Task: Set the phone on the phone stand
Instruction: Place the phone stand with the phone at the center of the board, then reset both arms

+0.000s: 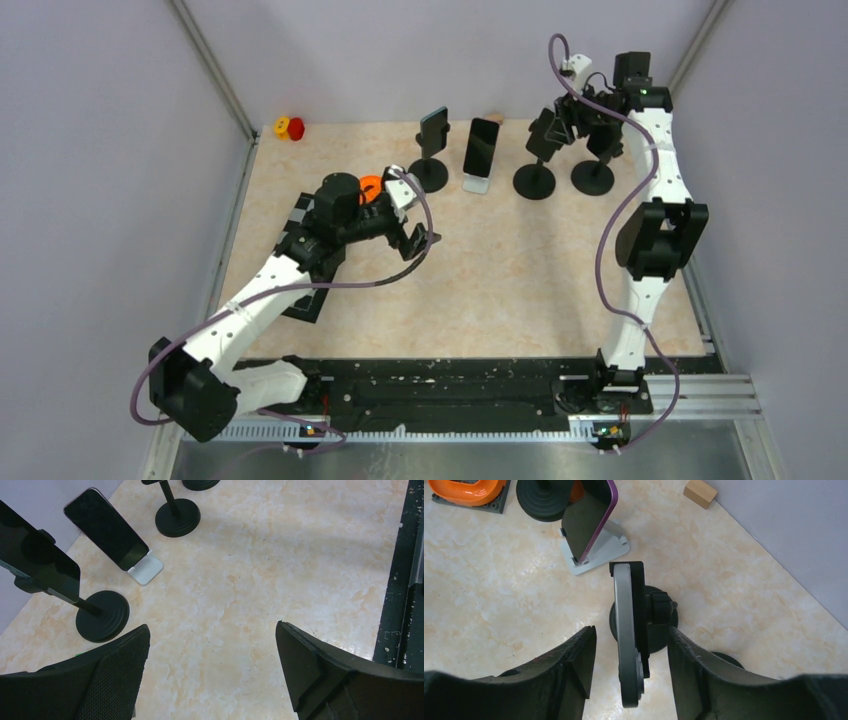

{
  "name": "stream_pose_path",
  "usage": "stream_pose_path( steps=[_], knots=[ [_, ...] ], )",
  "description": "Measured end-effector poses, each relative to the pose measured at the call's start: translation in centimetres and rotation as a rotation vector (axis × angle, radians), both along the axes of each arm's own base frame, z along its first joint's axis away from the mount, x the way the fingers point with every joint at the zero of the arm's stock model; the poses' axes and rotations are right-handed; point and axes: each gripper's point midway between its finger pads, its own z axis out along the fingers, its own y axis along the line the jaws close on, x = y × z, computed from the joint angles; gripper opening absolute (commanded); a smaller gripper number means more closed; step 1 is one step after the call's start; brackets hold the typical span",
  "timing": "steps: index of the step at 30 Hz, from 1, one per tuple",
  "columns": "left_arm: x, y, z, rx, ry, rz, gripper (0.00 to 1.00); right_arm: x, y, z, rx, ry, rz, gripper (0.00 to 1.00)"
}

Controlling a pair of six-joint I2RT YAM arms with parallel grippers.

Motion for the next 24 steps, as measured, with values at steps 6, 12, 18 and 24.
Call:
stream_pose_path(
  steps=[6, 12, 18, 24],
  knots=[
    [-0.1, 0.5, 0.3, -0.007, -0.015, 0.014, 0.99, -0.5, 0.1, 1.2, 0.014, -0.012, -0.012, 0.73],
    [0.2, 1.4, 0.7, -0.018, -0.028, 0.057, 0.99, -2.0, 0.3, 5.4, 0.027, -0.098, -0.023, 0.76],
    [1.2, 3.5, 1.6, -0.036, -0.047, 0.17, 0.99, -4.8, 0.6, 10.7, 0.057, -0.209, -0.042, 0.82],
    [2.4, 7.1, 3.4, -0.074, -0.079, 0.351, 0.99, -8.4, 0.5, 12.7, 0.092, -0.256, -0.101, 0.95]
  ],
)
